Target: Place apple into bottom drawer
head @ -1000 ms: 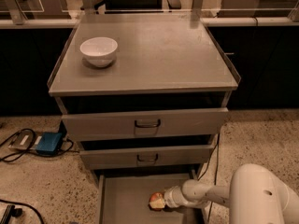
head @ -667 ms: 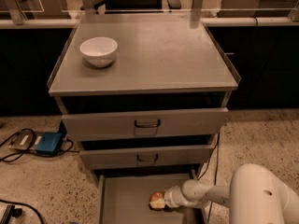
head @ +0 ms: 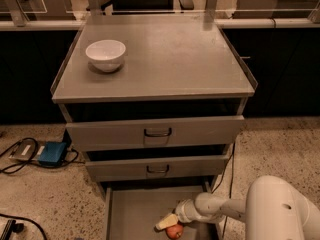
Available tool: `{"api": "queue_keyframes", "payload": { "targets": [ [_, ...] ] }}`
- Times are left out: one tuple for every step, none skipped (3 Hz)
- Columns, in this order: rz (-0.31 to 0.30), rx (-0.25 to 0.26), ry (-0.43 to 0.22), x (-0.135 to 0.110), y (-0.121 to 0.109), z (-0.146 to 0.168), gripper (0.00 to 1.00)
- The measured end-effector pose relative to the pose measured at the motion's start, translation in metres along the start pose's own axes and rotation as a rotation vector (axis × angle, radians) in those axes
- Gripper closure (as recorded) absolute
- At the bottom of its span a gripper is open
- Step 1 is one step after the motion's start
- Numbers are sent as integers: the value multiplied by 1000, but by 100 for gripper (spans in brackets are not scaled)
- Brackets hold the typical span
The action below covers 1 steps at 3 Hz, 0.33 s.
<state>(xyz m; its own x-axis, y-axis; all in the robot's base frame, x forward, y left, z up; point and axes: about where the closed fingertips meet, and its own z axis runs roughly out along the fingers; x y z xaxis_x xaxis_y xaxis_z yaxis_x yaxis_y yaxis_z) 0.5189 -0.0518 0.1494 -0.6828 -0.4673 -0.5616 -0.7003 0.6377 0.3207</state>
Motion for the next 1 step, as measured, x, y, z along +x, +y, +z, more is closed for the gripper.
{"api": "queue_keyframes", "payload": {
  "targets": [
    [0, 0, 0, 0, 0, 0, 0]
  ]
}}
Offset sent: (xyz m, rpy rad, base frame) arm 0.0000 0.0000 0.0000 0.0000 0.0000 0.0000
